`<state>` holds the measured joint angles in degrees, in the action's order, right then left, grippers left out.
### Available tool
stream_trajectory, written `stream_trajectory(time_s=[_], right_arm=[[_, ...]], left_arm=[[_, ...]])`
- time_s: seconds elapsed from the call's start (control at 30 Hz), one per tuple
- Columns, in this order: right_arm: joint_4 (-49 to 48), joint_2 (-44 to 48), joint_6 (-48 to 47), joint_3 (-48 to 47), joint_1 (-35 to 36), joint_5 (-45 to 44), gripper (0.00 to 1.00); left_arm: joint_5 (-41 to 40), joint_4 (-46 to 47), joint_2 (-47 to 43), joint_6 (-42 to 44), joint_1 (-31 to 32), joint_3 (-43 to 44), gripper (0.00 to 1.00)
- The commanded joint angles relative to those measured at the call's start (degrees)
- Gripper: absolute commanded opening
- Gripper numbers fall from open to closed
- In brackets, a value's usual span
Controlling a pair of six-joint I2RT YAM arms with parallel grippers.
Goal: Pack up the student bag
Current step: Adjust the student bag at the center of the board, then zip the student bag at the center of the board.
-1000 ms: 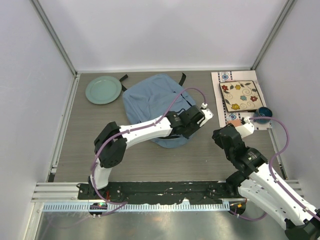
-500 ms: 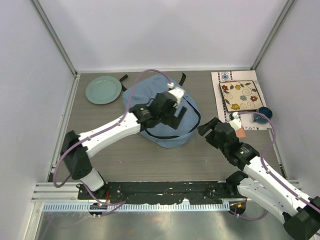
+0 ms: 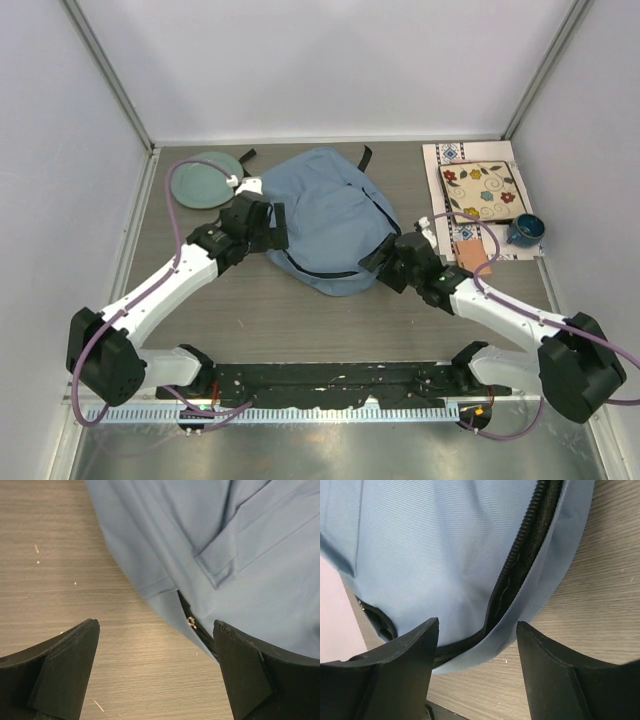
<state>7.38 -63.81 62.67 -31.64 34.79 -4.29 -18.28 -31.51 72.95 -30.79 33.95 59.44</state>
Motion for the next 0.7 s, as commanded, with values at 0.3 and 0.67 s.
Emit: stream_trajectory(time_s=[0.3,0.67], right_arm=[[-0.3,-1.5,-12.1,-3.5,-14.7,-0.9,0.21],[4.5,6.5,-19.4,-5.2,-14.9,2.7,0.68]], left_arm=[[6.7,7.1,1.8,-5.4,-3.2,-3.0,1.00],[17.0,21.7,8.3,-18.9,-3.3,-7.1,1.00]])
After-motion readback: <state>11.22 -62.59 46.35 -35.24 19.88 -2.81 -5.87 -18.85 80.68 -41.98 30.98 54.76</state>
